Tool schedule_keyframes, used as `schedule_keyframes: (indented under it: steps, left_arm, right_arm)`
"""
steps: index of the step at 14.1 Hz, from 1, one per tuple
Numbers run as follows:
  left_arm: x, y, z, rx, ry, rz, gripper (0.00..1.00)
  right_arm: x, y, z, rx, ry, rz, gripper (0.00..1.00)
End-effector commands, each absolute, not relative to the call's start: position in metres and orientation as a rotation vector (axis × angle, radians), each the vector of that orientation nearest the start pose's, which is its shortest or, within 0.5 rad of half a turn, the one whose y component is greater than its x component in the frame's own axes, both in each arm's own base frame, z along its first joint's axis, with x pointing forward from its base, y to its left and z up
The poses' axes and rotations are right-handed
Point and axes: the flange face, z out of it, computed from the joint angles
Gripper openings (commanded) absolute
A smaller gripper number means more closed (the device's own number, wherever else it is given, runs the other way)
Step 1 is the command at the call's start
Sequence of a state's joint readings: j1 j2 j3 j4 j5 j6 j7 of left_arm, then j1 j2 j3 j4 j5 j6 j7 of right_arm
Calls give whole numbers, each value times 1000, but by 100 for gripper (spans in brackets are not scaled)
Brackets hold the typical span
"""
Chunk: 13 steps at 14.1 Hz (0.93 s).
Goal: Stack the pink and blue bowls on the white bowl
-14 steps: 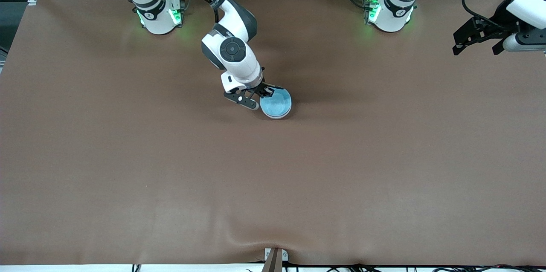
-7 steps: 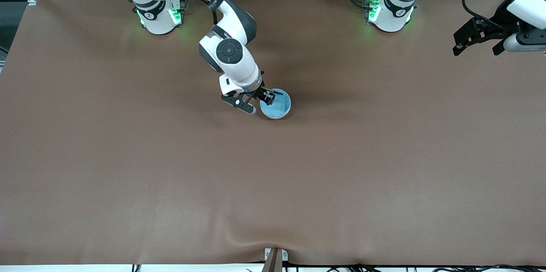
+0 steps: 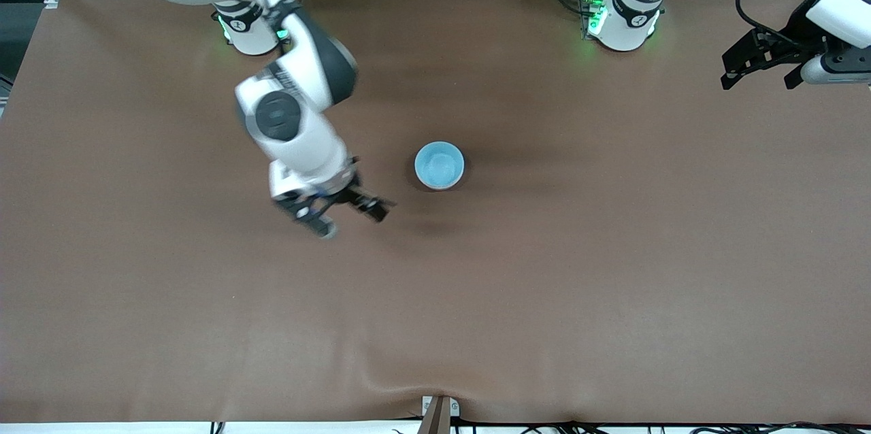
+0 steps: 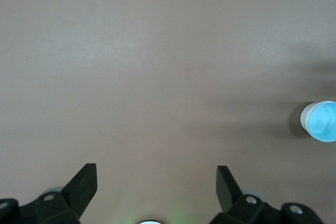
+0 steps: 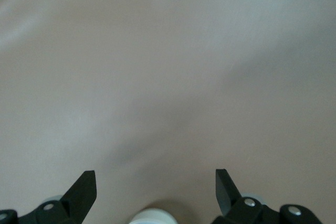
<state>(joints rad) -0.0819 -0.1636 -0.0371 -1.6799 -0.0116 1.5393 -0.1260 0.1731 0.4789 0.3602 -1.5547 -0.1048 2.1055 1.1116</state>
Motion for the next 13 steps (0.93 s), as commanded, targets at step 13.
schedule_keyframes:
  steps: [13]
  left_arm:
    - [496,-65,656,-3173,-11,-40,100]
  right_arm:
    - [601,73,616,-3229,297,21,100]
